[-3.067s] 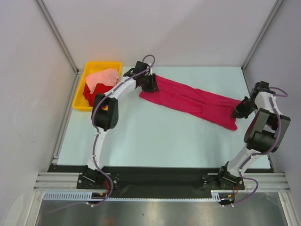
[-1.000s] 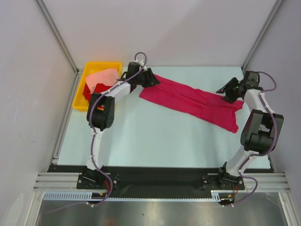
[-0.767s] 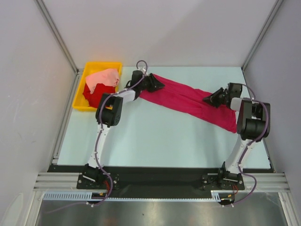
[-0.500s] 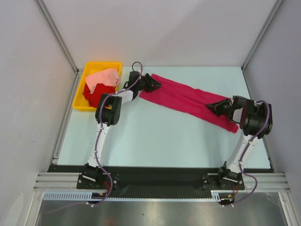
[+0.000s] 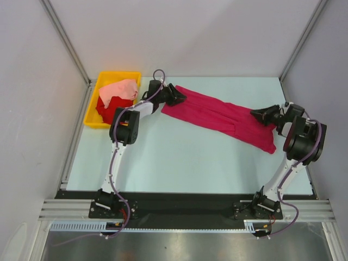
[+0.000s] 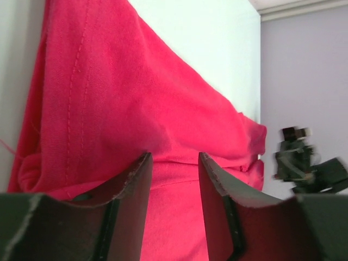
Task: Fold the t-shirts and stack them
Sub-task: Fold the tshirt
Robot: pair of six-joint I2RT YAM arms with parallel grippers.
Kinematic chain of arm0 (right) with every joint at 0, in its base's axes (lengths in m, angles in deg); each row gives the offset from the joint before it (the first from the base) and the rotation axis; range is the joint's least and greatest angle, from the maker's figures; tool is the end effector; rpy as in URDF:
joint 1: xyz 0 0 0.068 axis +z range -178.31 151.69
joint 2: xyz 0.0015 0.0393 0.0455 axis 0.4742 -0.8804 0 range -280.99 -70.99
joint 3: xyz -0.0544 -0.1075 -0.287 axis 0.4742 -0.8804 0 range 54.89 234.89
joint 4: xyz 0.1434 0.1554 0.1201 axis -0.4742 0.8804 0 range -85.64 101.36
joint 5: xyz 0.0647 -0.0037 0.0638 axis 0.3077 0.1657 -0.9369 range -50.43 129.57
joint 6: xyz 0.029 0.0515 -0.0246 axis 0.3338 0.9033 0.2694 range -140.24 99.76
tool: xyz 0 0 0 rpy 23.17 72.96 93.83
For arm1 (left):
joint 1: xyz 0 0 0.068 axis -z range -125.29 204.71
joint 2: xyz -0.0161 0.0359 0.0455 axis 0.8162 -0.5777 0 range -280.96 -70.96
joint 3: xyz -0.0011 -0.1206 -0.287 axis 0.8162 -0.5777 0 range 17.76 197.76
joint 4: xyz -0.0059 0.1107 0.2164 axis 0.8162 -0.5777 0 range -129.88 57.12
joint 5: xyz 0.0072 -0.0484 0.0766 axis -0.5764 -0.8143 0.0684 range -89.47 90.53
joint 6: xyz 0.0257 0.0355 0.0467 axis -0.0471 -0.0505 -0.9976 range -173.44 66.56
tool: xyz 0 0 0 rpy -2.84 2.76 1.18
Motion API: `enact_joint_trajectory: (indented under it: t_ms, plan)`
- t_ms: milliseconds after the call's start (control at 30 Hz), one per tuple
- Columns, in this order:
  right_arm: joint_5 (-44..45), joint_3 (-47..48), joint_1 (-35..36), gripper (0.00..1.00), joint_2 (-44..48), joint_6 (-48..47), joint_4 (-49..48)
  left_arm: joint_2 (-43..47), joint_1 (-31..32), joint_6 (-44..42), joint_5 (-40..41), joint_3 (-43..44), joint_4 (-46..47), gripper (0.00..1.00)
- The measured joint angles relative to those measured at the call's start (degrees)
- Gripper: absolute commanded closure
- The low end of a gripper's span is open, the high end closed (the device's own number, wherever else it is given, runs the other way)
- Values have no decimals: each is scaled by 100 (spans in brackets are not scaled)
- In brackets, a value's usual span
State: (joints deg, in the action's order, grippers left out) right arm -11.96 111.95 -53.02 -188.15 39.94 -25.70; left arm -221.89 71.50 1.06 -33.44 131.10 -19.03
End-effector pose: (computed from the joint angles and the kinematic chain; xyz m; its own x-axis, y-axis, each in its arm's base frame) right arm 0.3919 -0.1377 0.1655 -0.5347 0.8402 -0.0904 0.2178 0.2403 0.9459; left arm 0.5721 -0.2015 0.1247 -0.8175 -0.4586 -0.3484 0.1096 0.4700 -0.8759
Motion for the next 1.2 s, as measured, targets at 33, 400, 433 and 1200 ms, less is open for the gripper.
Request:
enact_joint_trajectory:
  t_ms: [33, 400, 433, 1200]
  plan:
    - [-37, 122, 0, 78, 160, -142, 299, 28, 0, -70, -20, 4, -66, 50]
    - [1532, 1064, -476, 22, 2124, -2616, 5484, 1552, 37, -2057, 699, -389, -2688, 20]
    - [1781, 988, -518, 17, 2267, -2656, 5777, 1794, 48, -2173, 846, -579, -2789, 20]
    - [3132, -1620, -933, 19, 3814, -1596, 6133, 2159, 308, -2802, 3126, -1134, -4387, 34]
